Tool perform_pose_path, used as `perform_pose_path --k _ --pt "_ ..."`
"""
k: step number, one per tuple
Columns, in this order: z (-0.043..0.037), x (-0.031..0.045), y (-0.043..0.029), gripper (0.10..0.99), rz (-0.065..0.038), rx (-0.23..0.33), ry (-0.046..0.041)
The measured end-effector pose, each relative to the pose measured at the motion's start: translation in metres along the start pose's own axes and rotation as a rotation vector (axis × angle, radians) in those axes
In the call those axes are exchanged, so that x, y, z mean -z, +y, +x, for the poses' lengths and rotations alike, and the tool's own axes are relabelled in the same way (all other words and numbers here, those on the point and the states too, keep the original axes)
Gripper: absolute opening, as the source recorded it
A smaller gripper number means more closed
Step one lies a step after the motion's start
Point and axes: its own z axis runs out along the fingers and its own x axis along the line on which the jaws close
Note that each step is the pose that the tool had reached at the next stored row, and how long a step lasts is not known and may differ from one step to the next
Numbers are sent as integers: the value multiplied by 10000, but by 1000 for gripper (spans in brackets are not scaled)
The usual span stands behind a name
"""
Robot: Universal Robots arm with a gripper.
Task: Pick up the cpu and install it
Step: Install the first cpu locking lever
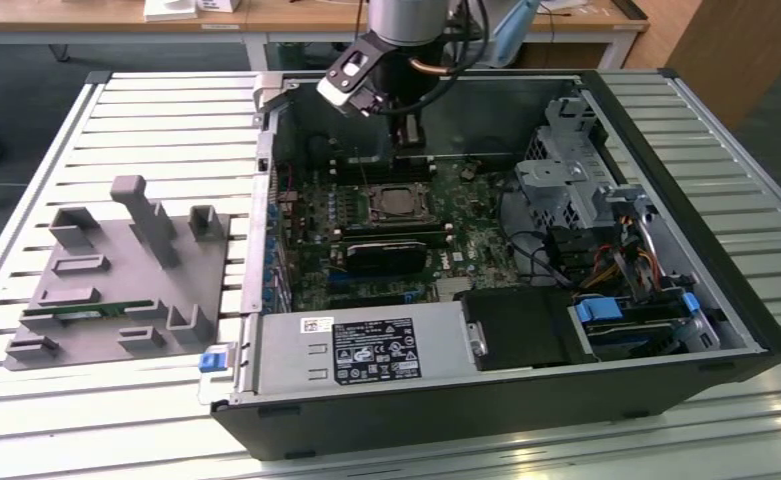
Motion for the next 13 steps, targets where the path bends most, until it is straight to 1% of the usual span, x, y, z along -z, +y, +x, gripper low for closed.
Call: perform_pose_path --k 7,13 --pt "0 -8 -1 106 1 1242 37" --pt "0 -21 -2 106 32 2319 56"
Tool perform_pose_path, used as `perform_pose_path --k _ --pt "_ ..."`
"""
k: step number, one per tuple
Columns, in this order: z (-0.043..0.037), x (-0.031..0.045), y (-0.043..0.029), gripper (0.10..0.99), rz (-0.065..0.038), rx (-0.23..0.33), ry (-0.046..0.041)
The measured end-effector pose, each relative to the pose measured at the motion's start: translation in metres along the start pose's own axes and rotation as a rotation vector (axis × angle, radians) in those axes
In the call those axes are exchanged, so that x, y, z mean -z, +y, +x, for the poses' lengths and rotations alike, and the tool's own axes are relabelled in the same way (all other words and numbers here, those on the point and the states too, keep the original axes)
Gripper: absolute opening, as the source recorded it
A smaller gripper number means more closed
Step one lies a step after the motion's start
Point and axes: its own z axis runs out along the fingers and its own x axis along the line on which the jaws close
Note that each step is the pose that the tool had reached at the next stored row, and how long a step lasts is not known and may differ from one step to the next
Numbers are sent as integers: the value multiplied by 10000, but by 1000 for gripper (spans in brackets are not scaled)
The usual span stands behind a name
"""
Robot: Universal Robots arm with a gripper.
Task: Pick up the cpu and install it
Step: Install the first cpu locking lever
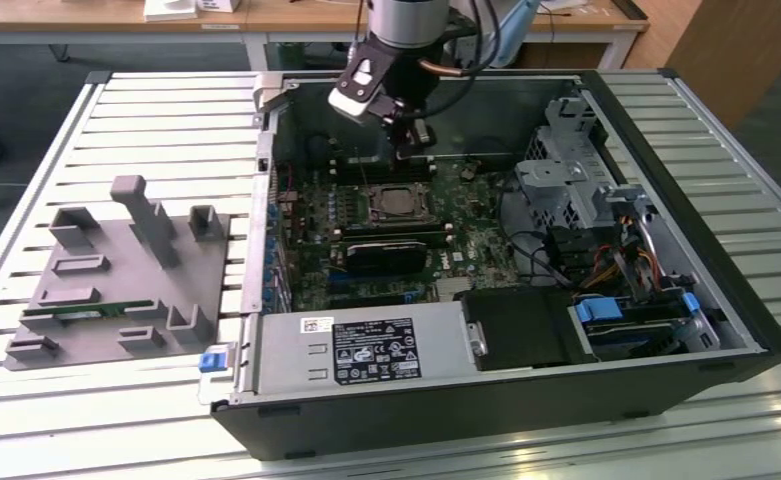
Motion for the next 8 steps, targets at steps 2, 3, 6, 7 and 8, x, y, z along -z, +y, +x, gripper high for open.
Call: perform_pose_path --k 2,3,6,7,8 --pt "0 -2 0 106 1 359 11" --pt "0 -3 0 106 0 538 16" --pt "0 -6 0 106 -4 1061 33" --pt "0 -6 0 106 -4 1230 38" --pt "0 -5 0 106 -5 1372 42"
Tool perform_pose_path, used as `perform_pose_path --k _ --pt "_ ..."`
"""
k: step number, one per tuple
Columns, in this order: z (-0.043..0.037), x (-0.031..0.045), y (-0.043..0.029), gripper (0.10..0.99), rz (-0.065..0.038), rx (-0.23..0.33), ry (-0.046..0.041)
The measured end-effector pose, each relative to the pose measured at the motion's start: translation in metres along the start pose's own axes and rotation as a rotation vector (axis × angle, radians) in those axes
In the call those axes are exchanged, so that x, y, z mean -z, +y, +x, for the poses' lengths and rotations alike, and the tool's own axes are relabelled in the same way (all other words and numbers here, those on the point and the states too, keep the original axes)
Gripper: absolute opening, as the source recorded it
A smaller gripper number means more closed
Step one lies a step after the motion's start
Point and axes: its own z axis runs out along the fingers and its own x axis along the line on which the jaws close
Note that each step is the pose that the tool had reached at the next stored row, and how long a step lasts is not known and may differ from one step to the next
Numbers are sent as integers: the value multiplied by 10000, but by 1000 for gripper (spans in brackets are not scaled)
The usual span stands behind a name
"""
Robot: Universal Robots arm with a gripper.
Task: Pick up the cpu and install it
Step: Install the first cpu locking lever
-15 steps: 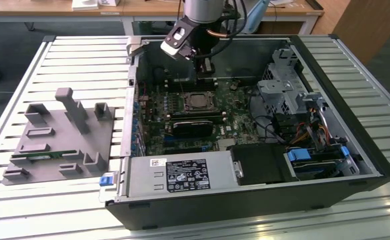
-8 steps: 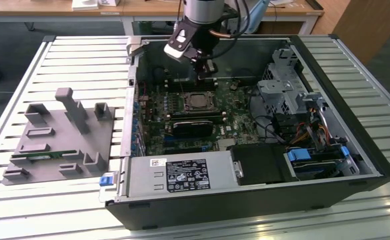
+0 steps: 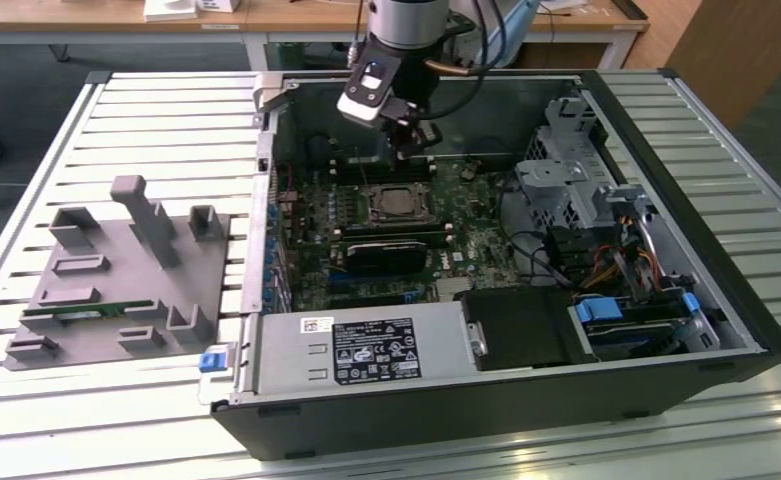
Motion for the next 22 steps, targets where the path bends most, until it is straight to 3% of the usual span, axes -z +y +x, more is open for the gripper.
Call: perform_pose_path --k 22 --pt "0 -2 0 106 -19 3073 92"
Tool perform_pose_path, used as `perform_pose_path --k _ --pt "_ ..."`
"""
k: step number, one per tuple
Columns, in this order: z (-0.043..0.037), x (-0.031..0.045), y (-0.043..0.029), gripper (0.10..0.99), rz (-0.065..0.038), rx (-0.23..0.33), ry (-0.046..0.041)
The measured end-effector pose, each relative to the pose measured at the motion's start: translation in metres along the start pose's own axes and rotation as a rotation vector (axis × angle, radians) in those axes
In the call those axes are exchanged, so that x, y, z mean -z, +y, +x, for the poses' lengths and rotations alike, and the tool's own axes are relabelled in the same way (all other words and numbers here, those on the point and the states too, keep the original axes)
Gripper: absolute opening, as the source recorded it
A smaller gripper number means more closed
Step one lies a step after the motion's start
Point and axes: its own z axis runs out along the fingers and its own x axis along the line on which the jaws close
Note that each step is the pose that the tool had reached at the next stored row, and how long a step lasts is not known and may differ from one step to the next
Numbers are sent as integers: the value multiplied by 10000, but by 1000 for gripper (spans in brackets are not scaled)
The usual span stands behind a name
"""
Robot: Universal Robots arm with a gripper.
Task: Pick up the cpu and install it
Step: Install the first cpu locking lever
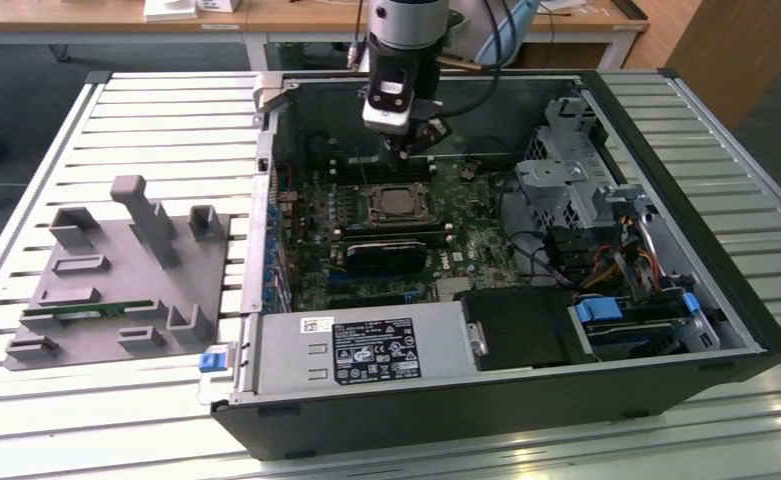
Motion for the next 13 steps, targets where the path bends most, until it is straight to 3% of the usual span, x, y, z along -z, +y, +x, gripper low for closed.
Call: perform_pose_path --k 13 --pt "0 -9 0 106 -13 2282 68"
